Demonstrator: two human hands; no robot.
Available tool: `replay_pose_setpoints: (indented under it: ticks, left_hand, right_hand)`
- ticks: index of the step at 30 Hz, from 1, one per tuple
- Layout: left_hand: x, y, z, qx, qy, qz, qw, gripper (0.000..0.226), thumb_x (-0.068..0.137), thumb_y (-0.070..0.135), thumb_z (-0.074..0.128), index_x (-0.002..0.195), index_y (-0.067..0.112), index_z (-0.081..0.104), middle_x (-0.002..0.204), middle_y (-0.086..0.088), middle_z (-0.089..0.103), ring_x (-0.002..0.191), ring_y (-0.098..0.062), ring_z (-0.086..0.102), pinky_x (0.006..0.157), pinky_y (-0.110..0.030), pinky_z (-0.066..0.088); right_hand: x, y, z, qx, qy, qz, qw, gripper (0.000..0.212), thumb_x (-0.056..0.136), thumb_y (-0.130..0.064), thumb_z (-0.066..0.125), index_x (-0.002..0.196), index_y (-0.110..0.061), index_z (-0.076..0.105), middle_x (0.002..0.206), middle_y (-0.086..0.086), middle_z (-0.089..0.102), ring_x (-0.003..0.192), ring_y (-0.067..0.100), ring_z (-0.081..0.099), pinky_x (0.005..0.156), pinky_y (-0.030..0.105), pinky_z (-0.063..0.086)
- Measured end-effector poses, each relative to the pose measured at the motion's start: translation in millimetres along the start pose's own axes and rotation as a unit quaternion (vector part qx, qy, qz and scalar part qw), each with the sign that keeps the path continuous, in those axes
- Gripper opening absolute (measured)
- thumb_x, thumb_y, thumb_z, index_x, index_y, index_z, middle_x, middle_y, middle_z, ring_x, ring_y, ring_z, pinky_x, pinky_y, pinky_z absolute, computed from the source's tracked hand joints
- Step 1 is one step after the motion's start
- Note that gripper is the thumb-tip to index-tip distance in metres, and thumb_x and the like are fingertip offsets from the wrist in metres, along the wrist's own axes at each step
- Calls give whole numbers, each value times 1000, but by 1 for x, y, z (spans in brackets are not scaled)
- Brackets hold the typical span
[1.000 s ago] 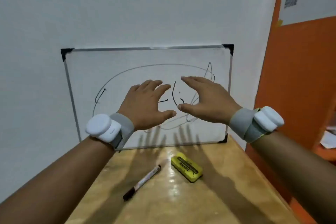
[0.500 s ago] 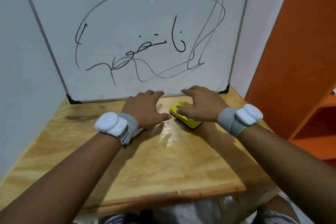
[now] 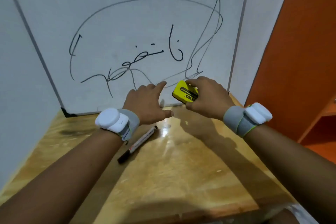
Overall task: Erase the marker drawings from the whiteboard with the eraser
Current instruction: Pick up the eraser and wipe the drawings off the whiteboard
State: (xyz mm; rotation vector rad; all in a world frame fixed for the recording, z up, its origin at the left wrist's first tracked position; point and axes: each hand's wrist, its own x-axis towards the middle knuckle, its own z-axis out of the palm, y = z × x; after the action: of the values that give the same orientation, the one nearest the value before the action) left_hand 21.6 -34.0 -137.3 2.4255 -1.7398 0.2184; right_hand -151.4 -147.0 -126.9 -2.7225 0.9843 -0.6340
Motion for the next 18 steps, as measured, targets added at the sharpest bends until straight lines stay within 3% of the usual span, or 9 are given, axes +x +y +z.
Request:
replay_pose_setpoints:
  ticks: [3, 8, 13, 18]
  left_hand:
    - [22, 9, -38, 13, 82, 21, 996, 100, 72, 68, 63, 155, 32, 20, 150, -4, 45, 132, -31, 44, 98, -47, 40]
    - [76, 33, -108, 41, 226, 51, 972, 97, 70, 57, 68, 153, 27, 27, 149, -4, 43, 130, -31, 45, 98, -45, 40]
    - [126, 51, -144, 72, 267, 66, 959, 97, 69, 50, 72, 152, 24, 30, 153, -6, 39, 136, -30, 37, 103, -45, 36]
    - [163, 60, -147, 126, 292, 74, 945, 94, 65, 39, 75, 148, 23, 34, 155, -7, 32, 139, -31, 27, 106, -44, 29]
  right_hand:
    - [21, -1, -38, 17, 76, -9, 997, 61, 67, -32, 74, 126, -33, 58, 102, 4, 56, 91, 28, 56, 68, 31, 37]
    - [67, 1, -106, 16, 189, -9, 982, 54, 66, -33, 75, 118, -34, 61, 98, 4, 59, 89, 29, 57, 69, 35, 48]
    - [108, 19, -145, -1, 279, 16, 960, 29, 74, -31, 70, 100, -21, 65, 94, 7, 58, 83, 33, 57, 63, 33, 44]
    - [143, 33, -152, 20, 314, 16, 949, 33, 77, -27, 70, 110, -19, 66, 106, 10, 59, 95, 36, 57, 74, 39, 51]
